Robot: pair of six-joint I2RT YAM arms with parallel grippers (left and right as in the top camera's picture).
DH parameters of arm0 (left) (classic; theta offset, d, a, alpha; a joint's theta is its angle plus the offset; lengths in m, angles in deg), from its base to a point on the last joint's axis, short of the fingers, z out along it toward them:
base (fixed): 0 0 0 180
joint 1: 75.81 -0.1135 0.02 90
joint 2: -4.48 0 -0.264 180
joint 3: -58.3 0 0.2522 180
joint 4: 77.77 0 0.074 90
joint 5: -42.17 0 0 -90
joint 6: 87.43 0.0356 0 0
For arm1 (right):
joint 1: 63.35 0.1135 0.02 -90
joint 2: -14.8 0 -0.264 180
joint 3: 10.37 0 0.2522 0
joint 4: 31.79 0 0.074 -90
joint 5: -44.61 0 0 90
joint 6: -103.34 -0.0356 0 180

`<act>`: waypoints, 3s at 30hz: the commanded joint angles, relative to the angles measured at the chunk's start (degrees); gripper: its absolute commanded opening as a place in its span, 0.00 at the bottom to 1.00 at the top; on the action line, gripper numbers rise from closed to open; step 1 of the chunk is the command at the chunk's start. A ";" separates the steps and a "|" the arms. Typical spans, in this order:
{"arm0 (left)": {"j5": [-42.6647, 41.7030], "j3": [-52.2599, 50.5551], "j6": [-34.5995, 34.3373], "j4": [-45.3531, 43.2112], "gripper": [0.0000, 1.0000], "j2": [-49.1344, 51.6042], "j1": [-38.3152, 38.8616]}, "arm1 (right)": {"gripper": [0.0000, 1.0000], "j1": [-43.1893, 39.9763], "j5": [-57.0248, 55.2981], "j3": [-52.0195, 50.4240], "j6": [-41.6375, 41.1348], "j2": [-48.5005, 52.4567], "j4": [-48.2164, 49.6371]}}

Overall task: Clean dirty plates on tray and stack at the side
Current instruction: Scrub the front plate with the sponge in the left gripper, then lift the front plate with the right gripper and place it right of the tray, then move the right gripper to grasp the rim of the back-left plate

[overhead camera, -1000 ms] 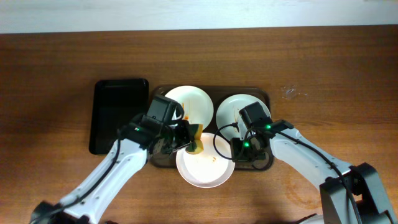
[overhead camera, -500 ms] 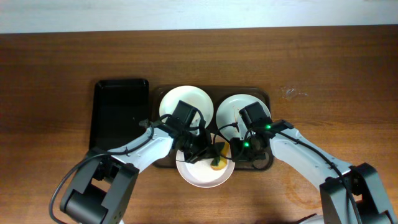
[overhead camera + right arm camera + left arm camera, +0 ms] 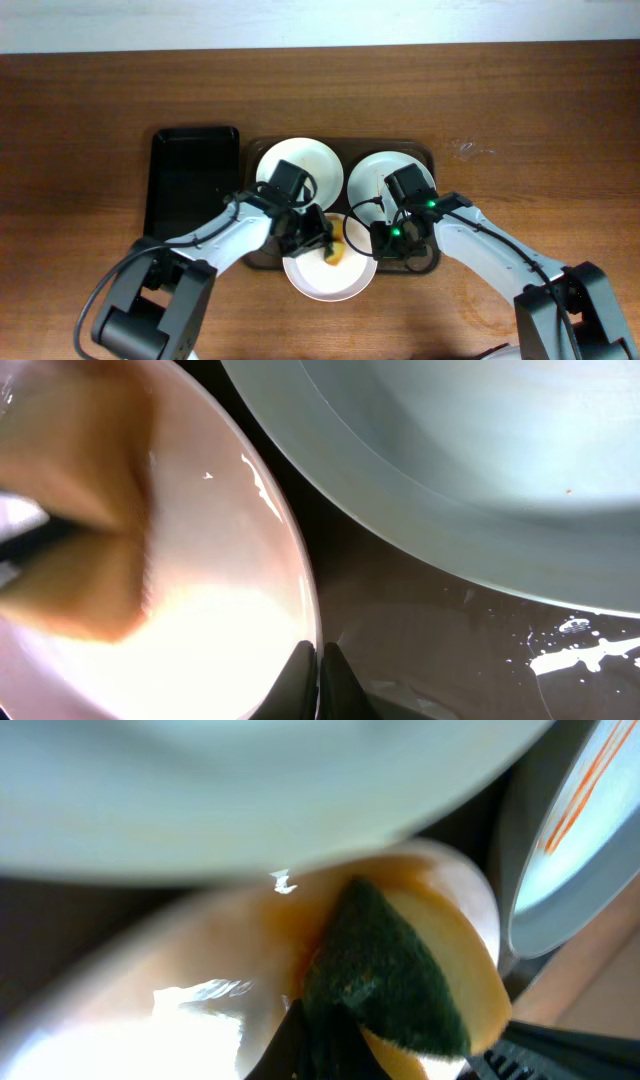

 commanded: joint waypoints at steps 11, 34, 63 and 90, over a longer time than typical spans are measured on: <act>17.31 -0.17 17.40 12.96 0.00 -22.91 -6.86 | 0.05 0.42 -0.96 0.20 -0.04 0.31 1.25; 26.12 -0.17 18.23 14.47 0.00 -23.52 -17.35 | 0.04 0.42 -3.19 5.70 -0.04 -5.99 -1.27; 30.38 -0.02 28.46 11.63 0.00 -23.52 -29.86 | 0.04 27.65 -79.12 12.87 7.10 -8.52 3.54; 29.24 -0.02 35.58 10.08 0.00 -23.52 -29.81 | 0.32 -44.04 -4.42 16.06 3.76 1.77 -7.32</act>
